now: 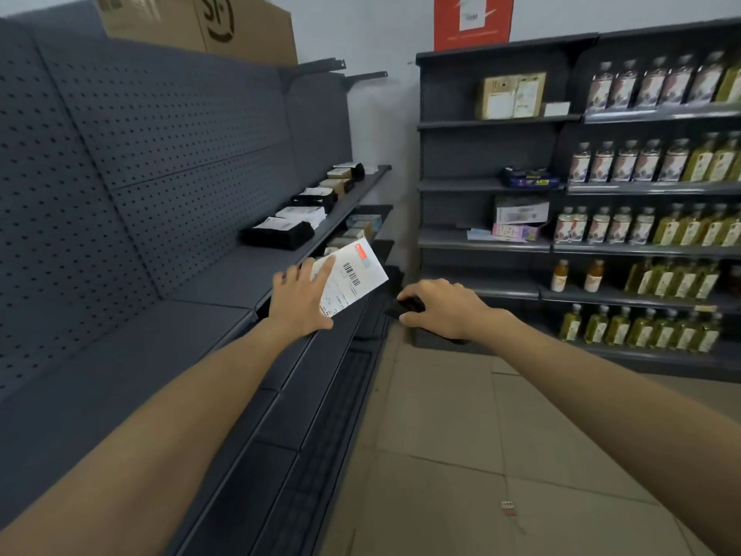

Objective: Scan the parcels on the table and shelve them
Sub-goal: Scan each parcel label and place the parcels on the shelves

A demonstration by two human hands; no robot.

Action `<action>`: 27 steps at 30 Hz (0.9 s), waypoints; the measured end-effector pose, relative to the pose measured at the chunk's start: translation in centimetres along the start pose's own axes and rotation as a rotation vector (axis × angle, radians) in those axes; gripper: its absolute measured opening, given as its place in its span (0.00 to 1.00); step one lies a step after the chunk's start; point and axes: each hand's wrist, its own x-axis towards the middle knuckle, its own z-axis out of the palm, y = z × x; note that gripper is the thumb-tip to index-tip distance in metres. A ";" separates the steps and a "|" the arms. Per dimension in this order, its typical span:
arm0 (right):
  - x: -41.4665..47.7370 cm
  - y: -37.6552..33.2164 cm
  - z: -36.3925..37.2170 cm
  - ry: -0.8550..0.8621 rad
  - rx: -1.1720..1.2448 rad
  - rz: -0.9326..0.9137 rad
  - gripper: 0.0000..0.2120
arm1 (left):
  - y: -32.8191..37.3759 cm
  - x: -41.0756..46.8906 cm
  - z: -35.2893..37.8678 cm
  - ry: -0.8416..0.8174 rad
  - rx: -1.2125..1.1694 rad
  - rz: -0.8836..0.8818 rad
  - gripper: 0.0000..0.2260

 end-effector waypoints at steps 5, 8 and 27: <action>10.8 3.8 -0.1 -0.006 0.018 -0.042 0.24 | -1.8 7.7 3.9 -0.010 0.037 -0.066 0.54; 18.1 5.1 -0.2 -0.030 0.009 -0.138 0.24 | -3.9 12.1 5.6 -0.043 0.029 -0.157 0.54; 50.8 3.5 4.6 -0.288 -0.017 -0.732 0.24 | -12.8 24.1 18.1 -0.308 0.057 -0.861 0.45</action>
